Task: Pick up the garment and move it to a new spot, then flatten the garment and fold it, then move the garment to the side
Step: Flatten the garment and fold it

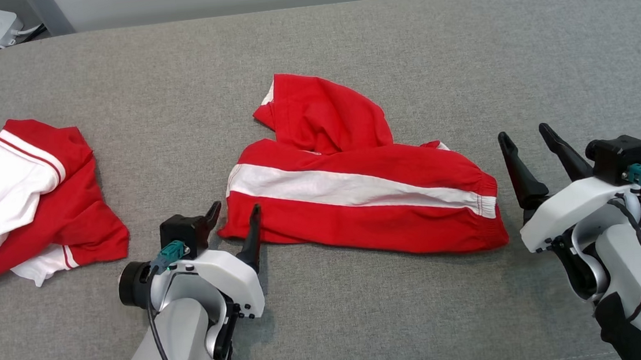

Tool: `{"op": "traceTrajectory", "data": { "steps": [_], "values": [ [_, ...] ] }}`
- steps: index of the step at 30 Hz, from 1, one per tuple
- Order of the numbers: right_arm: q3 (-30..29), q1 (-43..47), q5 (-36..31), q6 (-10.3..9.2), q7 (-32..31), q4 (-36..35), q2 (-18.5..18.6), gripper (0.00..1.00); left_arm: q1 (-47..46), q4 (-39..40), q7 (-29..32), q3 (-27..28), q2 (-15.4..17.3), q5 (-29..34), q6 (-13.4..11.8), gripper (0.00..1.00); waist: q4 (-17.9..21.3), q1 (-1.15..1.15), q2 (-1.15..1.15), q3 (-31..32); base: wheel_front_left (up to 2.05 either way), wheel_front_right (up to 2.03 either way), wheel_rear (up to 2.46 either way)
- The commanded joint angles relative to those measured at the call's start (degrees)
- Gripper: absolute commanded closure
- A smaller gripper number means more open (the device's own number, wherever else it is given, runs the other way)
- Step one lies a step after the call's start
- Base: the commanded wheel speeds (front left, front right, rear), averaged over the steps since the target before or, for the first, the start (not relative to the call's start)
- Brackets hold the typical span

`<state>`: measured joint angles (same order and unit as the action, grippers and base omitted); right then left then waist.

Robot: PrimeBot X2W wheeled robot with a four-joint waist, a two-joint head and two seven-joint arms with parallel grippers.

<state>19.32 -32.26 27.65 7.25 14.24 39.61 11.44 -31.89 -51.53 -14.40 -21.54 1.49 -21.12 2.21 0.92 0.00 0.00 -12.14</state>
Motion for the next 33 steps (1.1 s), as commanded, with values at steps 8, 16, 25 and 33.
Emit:
{"op": "traceTrajectory", "data": {
  "steps": [8,16,25,33],
  "values": [
    [0.1,1.4,0.2,0.24,0.8,-1.6,0.7,0.00,0.0,5.3,-0.6,5.7,2.5,-1.1,-1.8,0.00,1.0,0.00,0.00,0.5,0.00,0.00,0.00],
    [2.0,0.7,0.2,0.24,0.8,-1.7,0.1,0.00,-6.8,0.2,-0.6,7.8,6.3,-1.0,-1.7,0.00,3.7,0.00,0.00,-0.9,0.00,0.00,0.00],
    [2.8,0.2,0.3,0.24,0.8,-2.0,0.0,0.00,-10.0,-9.4,-0.5,5.6,5.1,-0.1,-0.6,0.00,6.1,0.00,0.00,-2.5,0.00,0.00,0.00],
    [3.0,-0.3,-0.3,0.24,0.8,-2.3,0.0,0.00,-11.2,-12.2,-0.6,4.5,4.3,0.8,-0.9,0.00,6.2,0.00,0.00,-3.3,0.00,0.00,0.00]
  ]
}}
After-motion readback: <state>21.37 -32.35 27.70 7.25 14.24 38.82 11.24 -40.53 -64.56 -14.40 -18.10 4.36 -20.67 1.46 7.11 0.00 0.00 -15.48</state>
